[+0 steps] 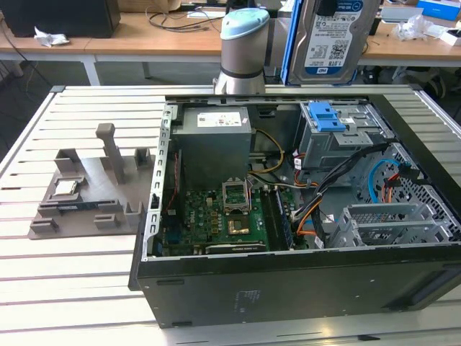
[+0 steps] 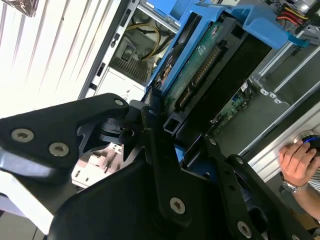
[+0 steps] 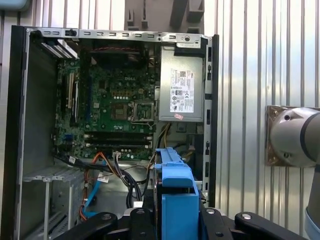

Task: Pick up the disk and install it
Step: 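Pick up the disk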

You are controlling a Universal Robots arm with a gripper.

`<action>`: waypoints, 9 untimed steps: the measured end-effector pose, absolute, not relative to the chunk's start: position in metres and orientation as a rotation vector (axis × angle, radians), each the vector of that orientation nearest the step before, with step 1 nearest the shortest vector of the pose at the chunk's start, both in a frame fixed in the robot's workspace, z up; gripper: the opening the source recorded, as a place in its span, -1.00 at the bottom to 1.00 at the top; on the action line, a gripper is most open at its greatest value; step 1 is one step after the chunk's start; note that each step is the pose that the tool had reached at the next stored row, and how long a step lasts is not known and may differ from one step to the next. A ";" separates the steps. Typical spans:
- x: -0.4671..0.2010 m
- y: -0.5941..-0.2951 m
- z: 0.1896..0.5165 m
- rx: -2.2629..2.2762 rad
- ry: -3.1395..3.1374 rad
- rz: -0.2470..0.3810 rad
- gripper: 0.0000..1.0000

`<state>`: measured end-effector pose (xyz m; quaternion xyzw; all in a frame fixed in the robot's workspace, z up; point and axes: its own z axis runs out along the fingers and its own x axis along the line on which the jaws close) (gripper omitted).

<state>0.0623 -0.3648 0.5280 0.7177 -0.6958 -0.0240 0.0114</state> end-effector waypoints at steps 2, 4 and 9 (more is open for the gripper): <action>0.064 -0.366 0.528 2.239 -2.170 -0.075 -0.26; 0.066 -0.367 0.528 2.239 -2.170 -0.075 -0.26; 0.071 -0.370 0.528 2.239 -2.170 -0.075 -0.26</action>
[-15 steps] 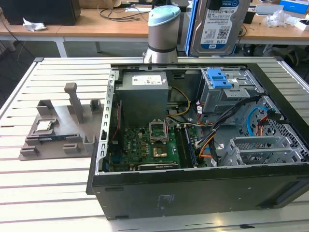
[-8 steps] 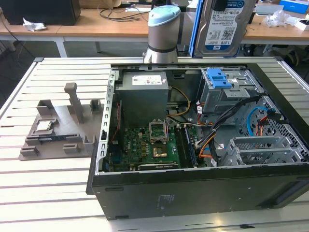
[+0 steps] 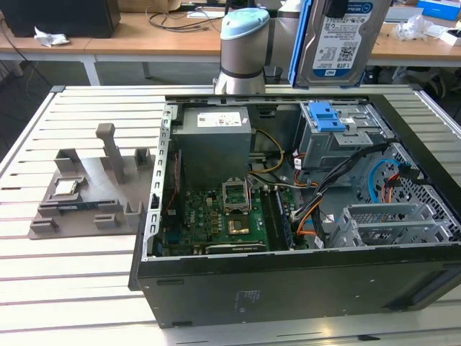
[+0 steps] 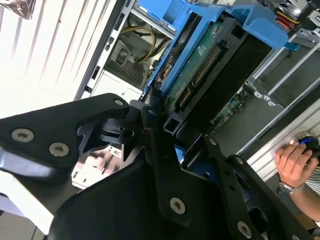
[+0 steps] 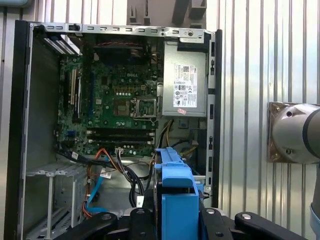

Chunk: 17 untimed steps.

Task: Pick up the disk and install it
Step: 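Pick up the disk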

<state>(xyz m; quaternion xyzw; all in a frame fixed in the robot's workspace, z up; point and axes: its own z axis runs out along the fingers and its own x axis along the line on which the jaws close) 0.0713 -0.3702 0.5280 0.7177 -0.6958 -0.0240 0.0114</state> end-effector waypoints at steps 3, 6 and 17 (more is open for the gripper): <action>0.073 -0.372 0.528 2.239 -2.170 -0.075 -0.26; 0.073 -0.379 0.528 2.239 -2.170 -0.075 -0.26; 0.073 -0.408 0.528 2.239 -2.170 -0.075 -0.26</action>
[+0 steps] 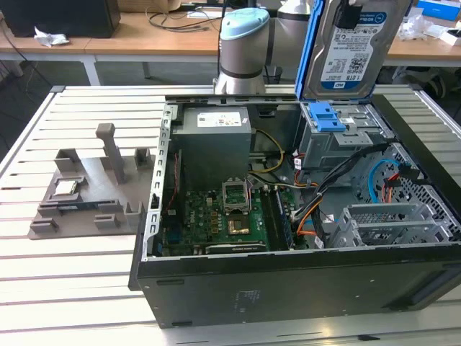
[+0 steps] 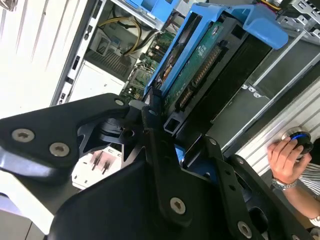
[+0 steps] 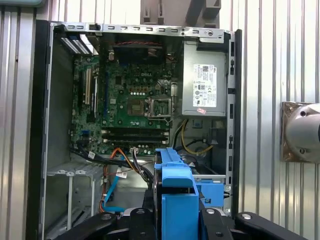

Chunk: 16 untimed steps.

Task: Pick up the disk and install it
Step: 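Pick up the disk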

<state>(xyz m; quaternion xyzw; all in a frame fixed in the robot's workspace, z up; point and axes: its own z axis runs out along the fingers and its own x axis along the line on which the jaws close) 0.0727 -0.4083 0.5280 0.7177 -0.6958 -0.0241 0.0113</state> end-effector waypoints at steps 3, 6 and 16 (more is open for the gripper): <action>0.073 -0.415 0.528 2.239 -2.170 -0.075 -0.26; 0.073 -0.421 0.528 2.239 -2.170 -0.075 -0.26; 0.073 -0.439 0.528 2.239 -2.170 -0.075 -0.26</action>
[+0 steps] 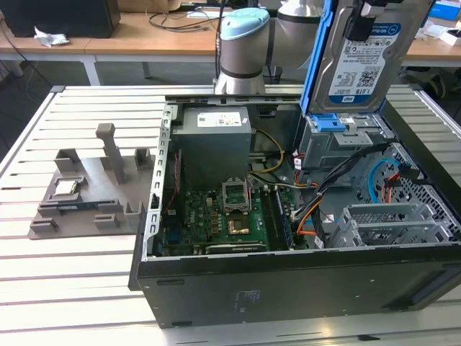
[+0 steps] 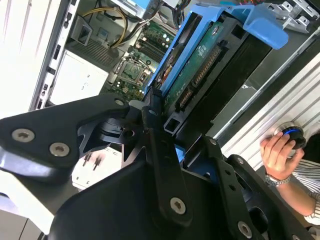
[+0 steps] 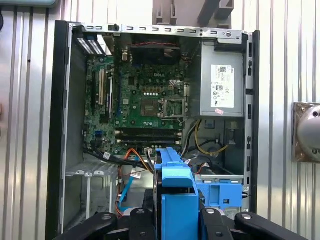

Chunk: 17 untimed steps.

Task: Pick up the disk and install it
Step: 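Pick up the disk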

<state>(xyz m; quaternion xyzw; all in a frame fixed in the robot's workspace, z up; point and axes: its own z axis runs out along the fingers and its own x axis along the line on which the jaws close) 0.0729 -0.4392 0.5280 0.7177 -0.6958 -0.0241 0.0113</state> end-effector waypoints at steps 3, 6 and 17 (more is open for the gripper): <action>0.073 -0.451 0.528 2.239 -2.170 -0.075 -0.26; 0.073 -0.457 0.528 2.239 -2.170 -0.075 -0.26; 0.073 -0.488 0.528 2.239 -2.170 -0.075 -0.26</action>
